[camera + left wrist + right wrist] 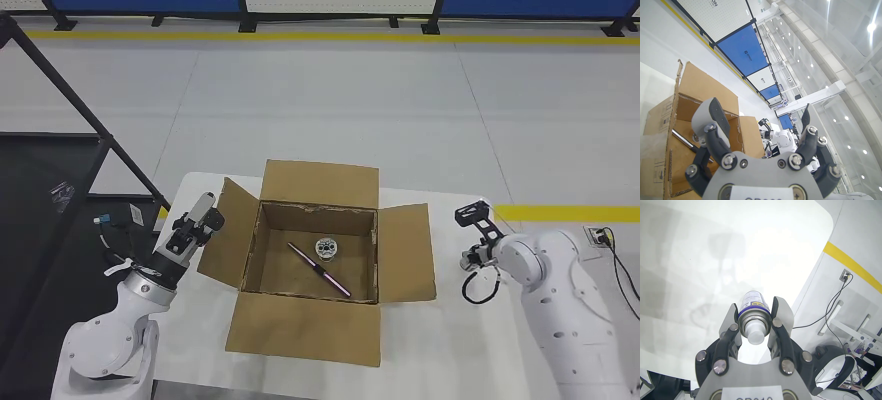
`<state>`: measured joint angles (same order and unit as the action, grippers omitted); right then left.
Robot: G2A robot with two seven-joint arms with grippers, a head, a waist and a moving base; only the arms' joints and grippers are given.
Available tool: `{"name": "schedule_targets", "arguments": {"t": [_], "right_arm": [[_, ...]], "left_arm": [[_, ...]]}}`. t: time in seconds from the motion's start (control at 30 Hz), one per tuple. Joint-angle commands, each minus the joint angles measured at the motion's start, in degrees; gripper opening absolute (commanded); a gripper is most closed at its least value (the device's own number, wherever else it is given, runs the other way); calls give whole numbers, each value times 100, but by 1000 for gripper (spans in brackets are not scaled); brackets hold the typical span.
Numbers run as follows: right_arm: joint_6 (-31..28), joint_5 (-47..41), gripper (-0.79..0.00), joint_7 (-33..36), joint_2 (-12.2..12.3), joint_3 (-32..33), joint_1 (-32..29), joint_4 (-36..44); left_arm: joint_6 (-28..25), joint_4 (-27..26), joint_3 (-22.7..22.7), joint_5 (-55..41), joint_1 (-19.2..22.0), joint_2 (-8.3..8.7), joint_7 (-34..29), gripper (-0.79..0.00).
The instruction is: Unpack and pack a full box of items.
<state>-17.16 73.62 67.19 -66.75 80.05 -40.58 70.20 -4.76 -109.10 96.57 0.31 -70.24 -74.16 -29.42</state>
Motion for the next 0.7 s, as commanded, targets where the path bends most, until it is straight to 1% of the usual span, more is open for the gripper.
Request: {"name": "schedule_targets", "arguments": {"t": [0.0,0.07,0.1,0.2,0.27,0.33,0.43,0.53,0.6,0.67], "right_arm": [[7,-33,-785,-6,0,-29,14,-62],[12,-89,-785,-8,0,-52,17,-117],[12,-109,-773,-19,1,-61,17,-140],[-1,-162,-702,-45,7,-83,14,-207],[9,-211,-631,-44,11,-87,16,-234],[3,-235,-536,-39,18,-92,15,-251],[-12,-276,-462,-21,29,-100,19,-278],[-14,-307,-409,-20,38,-114,20,-286],[-8,-326,-394,-12,45,-120,19,-289],[3,-345,-345,-6,52,-126,20,-286]], "left_arm": [[0,0,0,0,0,0,0,0],[0,0,0,0,0,0,0,0],[0,0,0,0,0,0,0,0],[0,0,0,0,0,0,0,0],[0,0,0,0,0,0,0,0],[0,0,0,0,0,0,0,0],[0,0,0,0,0,0,0,0],[0,0,0,0,0,0,0,0],[0,0,0,0,0,0,0,0],[0,0,0,0,0,0,0,0]]}}
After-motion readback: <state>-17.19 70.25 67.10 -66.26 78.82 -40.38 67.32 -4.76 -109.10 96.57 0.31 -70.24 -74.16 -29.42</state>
